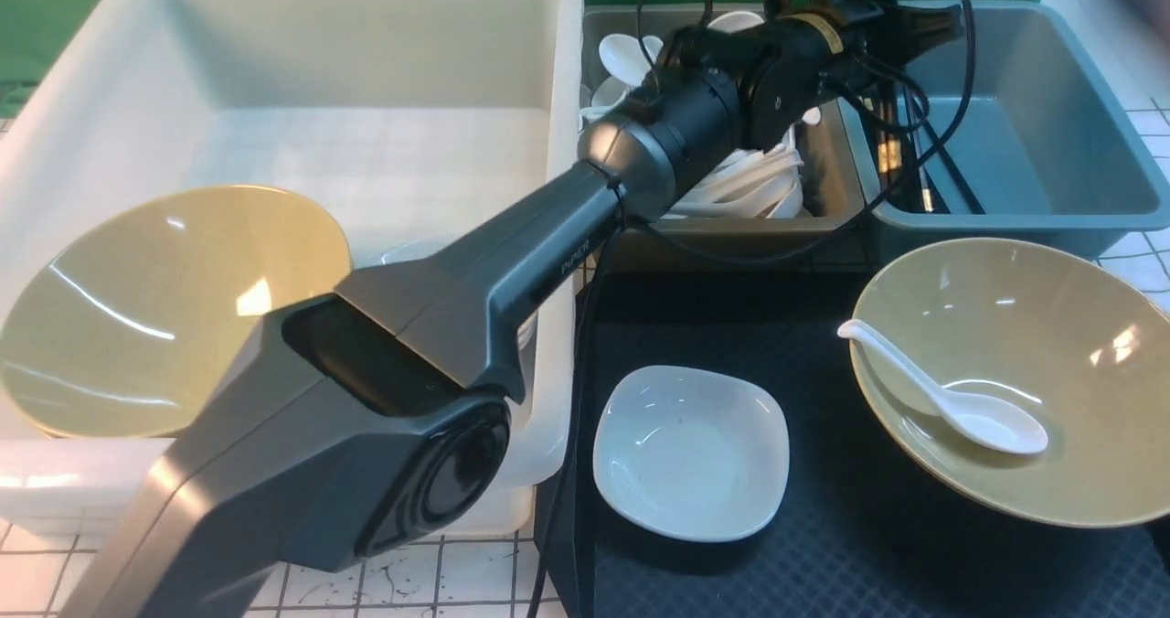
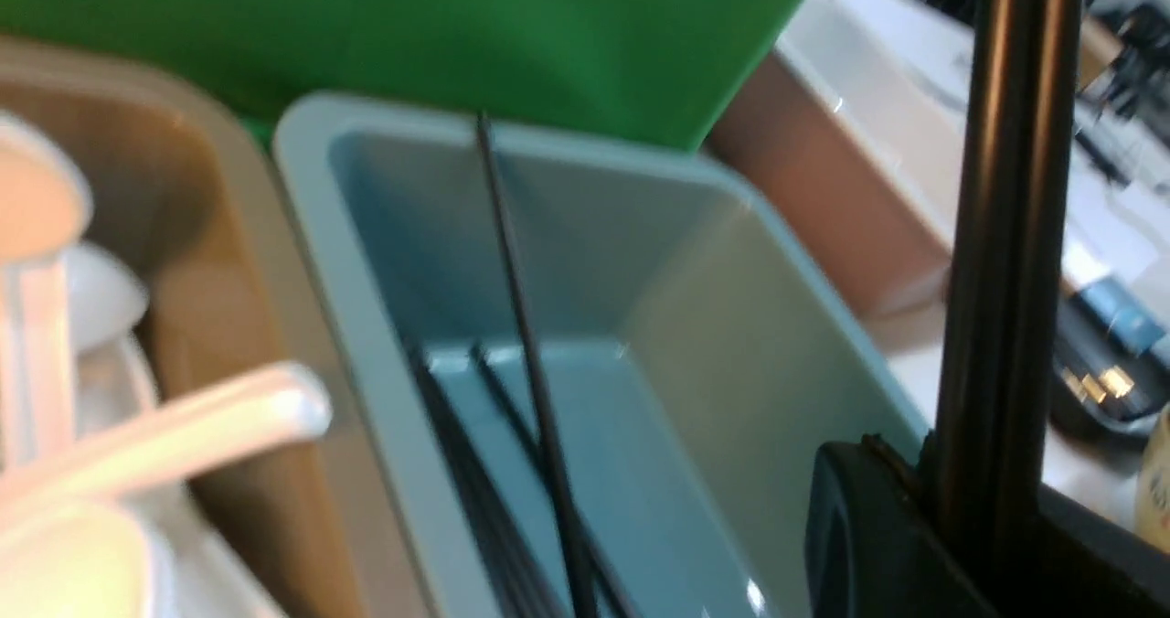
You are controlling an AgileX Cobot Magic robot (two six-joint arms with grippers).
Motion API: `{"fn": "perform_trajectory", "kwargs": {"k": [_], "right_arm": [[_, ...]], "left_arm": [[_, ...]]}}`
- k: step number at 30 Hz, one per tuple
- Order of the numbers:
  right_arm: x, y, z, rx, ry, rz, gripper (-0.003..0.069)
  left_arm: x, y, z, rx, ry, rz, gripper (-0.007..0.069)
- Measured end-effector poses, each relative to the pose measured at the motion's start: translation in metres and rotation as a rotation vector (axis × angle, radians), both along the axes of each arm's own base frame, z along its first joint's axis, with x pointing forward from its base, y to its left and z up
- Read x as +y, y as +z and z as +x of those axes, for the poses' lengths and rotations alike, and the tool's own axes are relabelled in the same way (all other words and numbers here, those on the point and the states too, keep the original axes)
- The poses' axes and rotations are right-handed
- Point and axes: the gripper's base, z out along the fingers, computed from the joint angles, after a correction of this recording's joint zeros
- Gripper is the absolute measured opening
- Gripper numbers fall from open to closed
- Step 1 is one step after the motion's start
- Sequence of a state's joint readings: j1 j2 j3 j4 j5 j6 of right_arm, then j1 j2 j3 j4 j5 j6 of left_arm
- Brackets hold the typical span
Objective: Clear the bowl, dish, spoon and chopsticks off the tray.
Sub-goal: Use the left arm to put the chopsticks into the small storage box on the right
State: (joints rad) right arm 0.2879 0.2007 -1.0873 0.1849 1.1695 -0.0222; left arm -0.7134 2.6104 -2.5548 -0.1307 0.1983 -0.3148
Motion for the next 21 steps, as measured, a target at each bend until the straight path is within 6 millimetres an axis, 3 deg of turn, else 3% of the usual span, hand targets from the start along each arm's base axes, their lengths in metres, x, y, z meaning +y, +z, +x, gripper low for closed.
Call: {"fn": "perform_trajectory", "kwargs": {"k": [7, 17, 19, 21], "right_arm": [[0.000, 0.000, 0.000, 0.000, 0.001, 0.000, 0.0154], [0.000, 0.000, 0.000, -0.001, 0.002, 0.000, 0.0154], [0.000, 0.000, 0.000, -0.001, 0.002, 0.000, 0.0154], [0.000, 0.000, 0.000, -0.001, 0.002, 0.000, 0.0154]], "left_arm": [[-0.002, -0.006, 0.003, -0.049, 0.011, -0.046, 0.0018], [-0.005, -0.033, 0.007, -0.013, 0.010, -0.013, 0.0021], [-0.005, -0.033, 0.007, -0.012, 0.010, -0.013, 0.0029], [-0.005, -0.033, 0.007, -0.012, 0.010, -0.013, 0.0099]]}}
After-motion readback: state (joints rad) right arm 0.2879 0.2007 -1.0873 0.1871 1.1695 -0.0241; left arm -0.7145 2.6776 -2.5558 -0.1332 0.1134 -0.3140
